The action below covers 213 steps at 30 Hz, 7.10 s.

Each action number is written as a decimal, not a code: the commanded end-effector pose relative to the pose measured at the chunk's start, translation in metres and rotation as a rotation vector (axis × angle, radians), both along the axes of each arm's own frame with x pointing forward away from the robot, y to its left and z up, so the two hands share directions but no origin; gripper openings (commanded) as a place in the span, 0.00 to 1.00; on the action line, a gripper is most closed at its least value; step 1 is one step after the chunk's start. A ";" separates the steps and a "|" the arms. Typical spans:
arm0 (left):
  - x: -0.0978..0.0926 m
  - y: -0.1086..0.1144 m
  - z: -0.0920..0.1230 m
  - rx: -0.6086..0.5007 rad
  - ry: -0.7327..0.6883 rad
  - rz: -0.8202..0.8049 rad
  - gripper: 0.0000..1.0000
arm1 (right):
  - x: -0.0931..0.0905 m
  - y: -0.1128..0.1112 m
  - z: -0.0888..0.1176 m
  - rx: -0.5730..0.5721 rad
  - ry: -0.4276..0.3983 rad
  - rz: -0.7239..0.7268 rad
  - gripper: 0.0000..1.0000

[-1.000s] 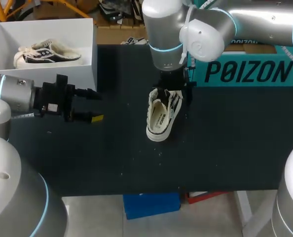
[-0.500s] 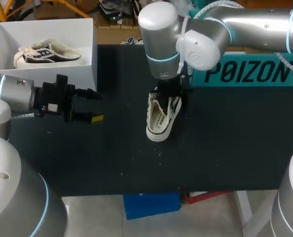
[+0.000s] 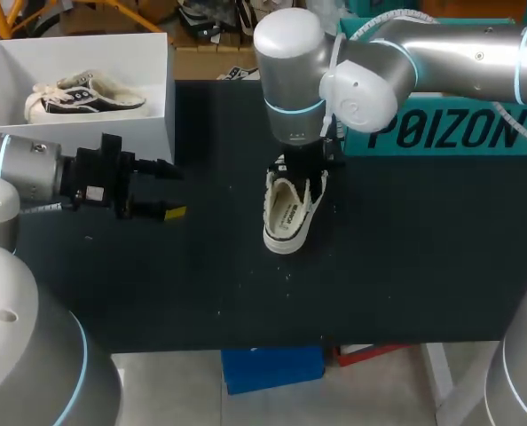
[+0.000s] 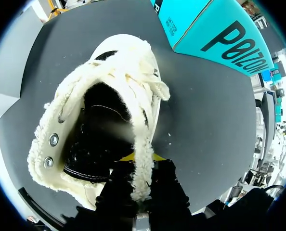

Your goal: Take the shoe out of the shoebox, open the shoe tongue, remove and reinsert the insole, then place the shoe into the shoebox

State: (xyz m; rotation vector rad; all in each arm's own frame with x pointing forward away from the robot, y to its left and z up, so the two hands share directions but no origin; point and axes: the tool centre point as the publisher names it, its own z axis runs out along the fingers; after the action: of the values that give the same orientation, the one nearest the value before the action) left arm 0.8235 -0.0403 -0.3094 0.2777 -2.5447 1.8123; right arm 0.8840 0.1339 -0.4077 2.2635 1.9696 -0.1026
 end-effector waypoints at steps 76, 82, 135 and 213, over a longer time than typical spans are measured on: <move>-0.001 -0.001 -0.001 0.002 -0.003 0.005 1.00 | 0.164 -0.148 0.215 -0.436 0.249 1.486 0.00; -0.001 -0.001 -0.001 0.002 -0.003 0.005 1.00 | 0.164 -0.148 0.215 -0.436 0.249 1.486 0.00; -0.001 -0.001 -0.001 0.002 -0.003 0.005 1.00 | 0.252 -0.262 0.212 -0.153 0.178 1.571 0.00; -0.001 -0.001 -0.001 0.002 -0.003 0.005 1.00 | 0.270 -0.312 0.128 0.077 0.076 1.470 0.62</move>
State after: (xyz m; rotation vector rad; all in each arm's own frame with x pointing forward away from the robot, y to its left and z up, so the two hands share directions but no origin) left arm 0.8236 -0.0404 -0.3095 0.2777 -2.5446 1.8122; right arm 1.1796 -0.1745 -0.3068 0.3638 3.1216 0.0244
